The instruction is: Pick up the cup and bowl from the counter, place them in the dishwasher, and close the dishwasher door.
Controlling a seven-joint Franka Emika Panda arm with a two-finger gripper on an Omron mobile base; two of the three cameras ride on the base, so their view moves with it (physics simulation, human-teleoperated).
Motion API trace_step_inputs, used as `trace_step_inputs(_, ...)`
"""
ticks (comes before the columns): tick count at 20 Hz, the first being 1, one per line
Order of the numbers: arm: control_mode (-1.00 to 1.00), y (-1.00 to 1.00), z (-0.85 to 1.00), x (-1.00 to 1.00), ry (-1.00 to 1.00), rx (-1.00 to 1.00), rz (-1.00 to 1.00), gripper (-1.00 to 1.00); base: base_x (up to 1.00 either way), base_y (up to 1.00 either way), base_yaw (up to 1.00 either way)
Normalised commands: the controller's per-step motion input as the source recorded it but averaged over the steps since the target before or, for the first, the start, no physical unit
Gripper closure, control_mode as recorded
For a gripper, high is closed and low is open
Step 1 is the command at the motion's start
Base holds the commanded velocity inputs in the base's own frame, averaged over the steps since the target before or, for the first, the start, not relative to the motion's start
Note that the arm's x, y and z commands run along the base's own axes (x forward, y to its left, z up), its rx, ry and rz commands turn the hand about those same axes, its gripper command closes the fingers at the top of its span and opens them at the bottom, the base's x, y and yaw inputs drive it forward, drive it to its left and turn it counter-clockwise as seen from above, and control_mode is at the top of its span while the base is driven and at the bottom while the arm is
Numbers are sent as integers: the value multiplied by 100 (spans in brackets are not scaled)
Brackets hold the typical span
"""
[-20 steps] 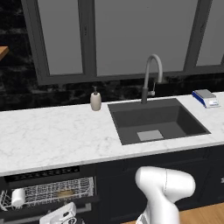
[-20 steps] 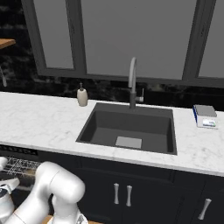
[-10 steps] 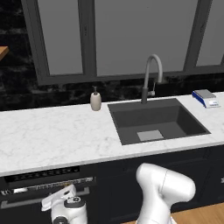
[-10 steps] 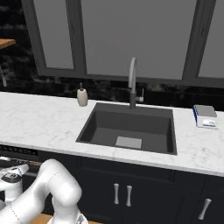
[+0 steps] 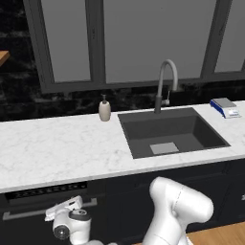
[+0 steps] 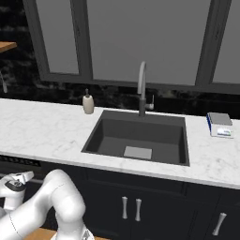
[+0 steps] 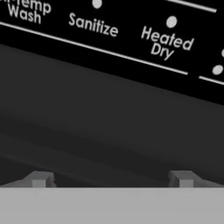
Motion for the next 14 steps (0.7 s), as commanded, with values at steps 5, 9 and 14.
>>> trace_step_inputs(5,-100,-45,-71,59,-18,11,-35,-100,0,0,0)
trace_step_inputs(9,-100,-30,-97,66,-27,24,-61,-100,0,0,0)
trace_step_inputs(14,-100,-14,-100,63,-22,26,-67,-100,0,0,0)
